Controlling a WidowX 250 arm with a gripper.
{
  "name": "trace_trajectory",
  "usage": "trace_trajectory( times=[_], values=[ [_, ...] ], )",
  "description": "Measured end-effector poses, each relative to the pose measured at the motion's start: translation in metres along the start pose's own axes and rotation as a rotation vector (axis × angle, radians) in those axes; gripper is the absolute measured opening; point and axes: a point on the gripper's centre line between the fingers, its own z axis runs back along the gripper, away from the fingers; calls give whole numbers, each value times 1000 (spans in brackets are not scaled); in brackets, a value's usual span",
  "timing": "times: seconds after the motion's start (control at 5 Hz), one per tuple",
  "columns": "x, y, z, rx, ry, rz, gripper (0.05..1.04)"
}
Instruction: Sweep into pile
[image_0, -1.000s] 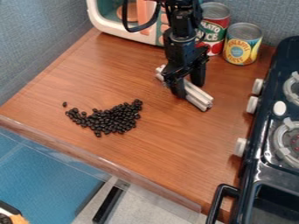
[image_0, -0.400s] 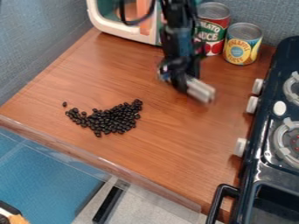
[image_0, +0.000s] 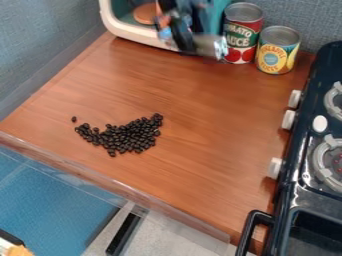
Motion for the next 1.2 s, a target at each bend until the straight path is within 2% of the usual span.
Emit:
trace_trajectory(
  times=[0.2, 0.4, 0.6, 0.8, 1.0, 1.2],
  values=[
    [18, 16, 17, 27, -22, -62, 381],
    [39, 44, 21, 64, -85, -110, 381],
    [49, 77, 33, 114, -164, -194, 381],
    [58, 89, 38, 192, -208, -285, 381],
    [70, 108, 51, 254, -227, -323, 381],
    [87, 126, 54, 287, -232, -318, 381]
  ],
)
